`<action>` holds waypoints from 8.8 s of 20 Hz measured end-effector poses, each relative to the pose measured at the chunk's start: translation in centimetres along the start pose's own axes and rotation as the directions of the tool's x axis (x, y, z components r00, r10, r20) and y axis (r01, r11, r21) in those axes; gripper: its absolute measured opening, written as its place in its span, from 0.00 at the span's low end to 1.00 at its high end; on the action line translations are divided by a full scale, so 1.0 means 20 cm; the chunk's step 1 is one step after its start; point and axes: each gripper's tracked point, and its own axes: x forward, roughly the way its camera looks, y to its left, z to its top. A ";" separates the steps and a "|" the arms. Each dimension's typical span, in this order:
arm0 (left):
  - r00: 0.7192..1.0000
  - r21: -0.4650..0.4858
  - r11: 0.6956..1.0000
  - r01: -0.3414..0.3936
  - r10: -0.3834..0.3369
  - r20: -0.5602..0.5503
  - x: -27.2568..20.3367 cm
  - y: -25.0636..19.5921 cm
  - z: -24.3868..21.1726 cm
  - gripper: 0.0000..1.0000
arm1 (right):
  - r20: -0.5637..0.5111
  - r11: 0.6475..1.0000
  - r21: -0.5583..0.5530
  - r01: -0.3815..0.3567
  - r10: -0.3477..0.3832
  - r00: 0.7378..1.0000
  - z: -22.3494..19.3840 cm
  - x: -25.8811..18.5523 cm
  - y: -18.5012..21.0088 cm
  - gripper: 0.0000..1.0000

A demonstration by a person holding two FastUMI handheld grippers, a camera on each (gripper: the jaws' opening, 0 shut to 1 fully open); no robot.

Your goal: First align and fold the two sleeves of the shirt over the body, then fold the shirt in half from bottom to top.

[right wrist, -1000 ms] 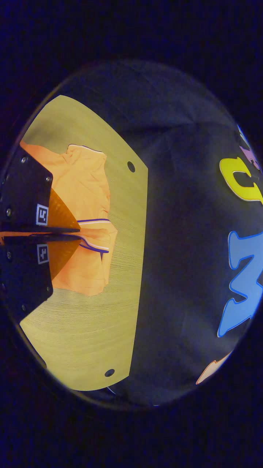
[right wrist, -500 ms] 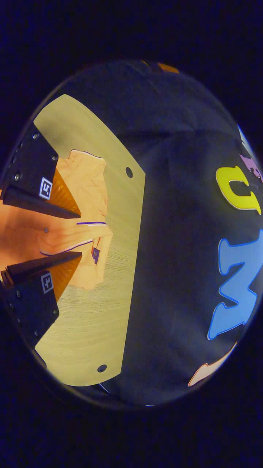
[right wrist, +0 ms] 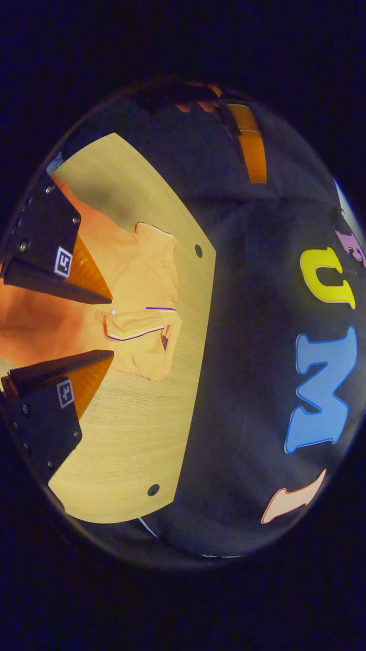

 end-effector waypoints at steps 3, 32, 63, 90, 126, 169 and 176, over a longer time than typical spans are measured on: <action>1.000 0.015 1.000 0.014 -0.014 -0.007 0.09 -0.01 -0.05 0.95 | -0.033 0.999 0.035 0.000 0.002 0.999 -0.13 -0.15 0.02 0.58; 0.901 0.001 0.994 -0.110 0.100 -0.422 0.82 0.22 -1.36 0.97 | -0.134 0.972 0.179 0.153 -0.130 0.982 -0.29 -0.64 -0.08 0.58; 0.876 0.030 0.995 -0.096 0.099 -0.473 0.85 0.06 -1.44 0.15 | -0.168 0.949 0.232 0.215 -0.178 0.970 -0.34 -0.68 -0.15 0.58; 0.870 0.051 0.952 0.301 -0.252 -0.424 0.53 -0.74 -1.19 1.00 | -0.187 0.945 0.248 0.213 -0.169 0.968 -0.52 -0.70 -0.21 0.58; 0.730 0.132 0.948 0.291 -0.131 -0.671 -0.93 -0.05 -1.81 0.96 | -0.447 0.998 -0.010 0.062 -0.059 0.893 -1.24 -0.41 -0.06 0.58; 0.847 0.022 0.980 0.196 -0.158 -0.507 0.17 -0.13 -1.22 0.05 | -0.150 0.991 0.124 0.057 -0.038 0.988 -0.10 0.14 -0.25 0.00; 0.890 0.006 0.980 0.199 -0.178 -0.420 0.72 -0.21 -1.00 0.06 | -0.033 0.988 0.129 0.084 -0.080 0.996 0.32 0.44 -0.49 0.00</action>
